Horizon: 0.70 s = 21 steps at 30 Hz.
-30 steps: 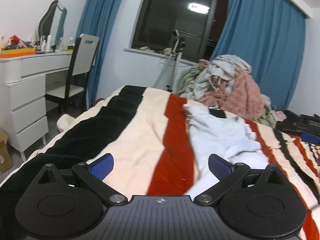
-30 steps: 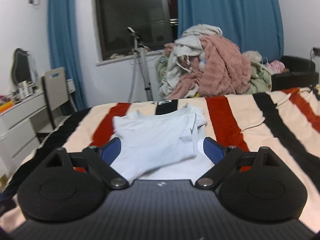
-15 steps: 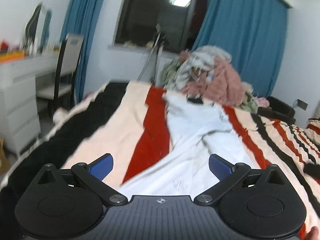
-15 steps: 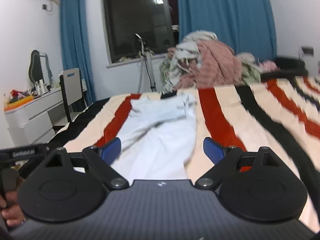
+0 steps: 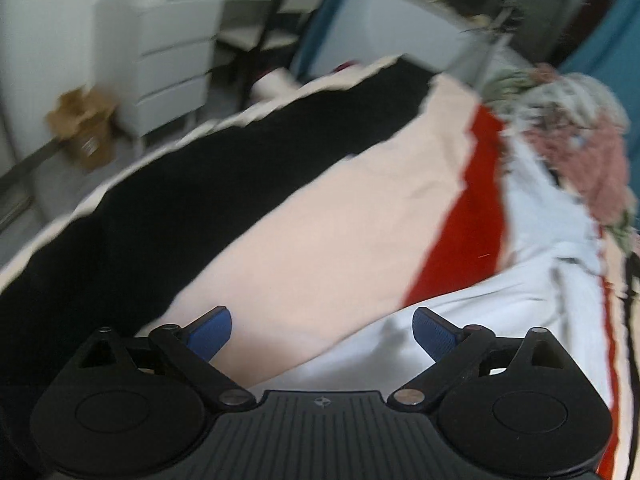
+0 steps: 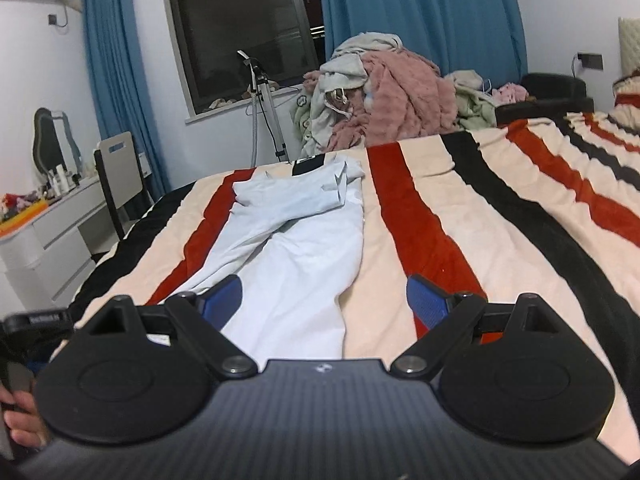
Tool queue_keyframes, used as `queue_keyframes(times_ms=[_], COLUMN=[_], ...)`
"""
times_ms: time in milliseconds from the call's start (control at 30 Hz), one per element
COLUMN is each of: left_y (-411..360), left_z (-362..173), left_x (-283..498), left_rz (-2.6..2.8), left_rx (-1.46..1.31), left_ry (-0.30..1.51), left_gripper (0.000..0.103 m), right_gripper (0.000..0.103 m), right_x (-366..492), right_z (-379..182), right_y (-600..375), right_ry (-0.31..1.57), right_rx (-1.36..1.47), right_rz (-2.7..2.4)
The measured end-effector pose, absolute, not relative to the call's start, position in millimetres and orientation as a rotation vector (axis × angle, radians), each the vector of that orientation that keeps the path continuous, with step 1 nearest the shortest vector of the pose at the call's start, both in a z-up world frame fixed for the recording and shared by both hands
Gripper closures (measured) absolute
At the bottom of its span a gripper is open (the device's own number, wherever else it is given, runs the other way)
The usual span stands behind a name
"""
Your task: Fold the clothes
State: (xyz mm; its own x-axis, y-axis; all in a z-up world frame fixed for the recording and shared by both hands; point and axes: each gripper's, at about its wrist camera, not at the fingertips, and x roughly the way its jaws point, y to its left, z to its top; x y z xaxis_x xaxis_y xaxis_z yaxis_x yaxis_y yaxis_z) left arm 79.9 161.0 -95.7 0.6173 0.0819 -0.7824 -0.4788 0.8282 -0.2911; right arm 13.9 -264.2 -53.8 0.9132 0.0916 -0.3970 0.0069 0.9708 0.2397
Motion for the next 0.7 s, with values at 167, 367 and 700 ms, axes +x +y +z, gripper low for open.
queue_keyframes(times_ms=[167,367,700], left_y=[166.2,155.0,145.6], left_z=[-102.0,-101.9,-99.6], left_x=[80.2,80.0,69.0], left_rz=[0.352,0.340,0.341], left_rx=[-0.530,-0.486,-0.482], left_ry=[0.861,0.896,0.971], left_gripper=[0.024,0.050,0.042], right_gripper=[0.013,0.013,0.013], right_x=[19.4,22.7,23.1], right_z=[-59.2,-62.5,-65.3], right_y=[-268.2,-276.7,-300.4], right_ry=[0.447,0.464,0.479], right_rx=[0.270,0.305,0.424], right_rz=[0.050,0.035,0.022])
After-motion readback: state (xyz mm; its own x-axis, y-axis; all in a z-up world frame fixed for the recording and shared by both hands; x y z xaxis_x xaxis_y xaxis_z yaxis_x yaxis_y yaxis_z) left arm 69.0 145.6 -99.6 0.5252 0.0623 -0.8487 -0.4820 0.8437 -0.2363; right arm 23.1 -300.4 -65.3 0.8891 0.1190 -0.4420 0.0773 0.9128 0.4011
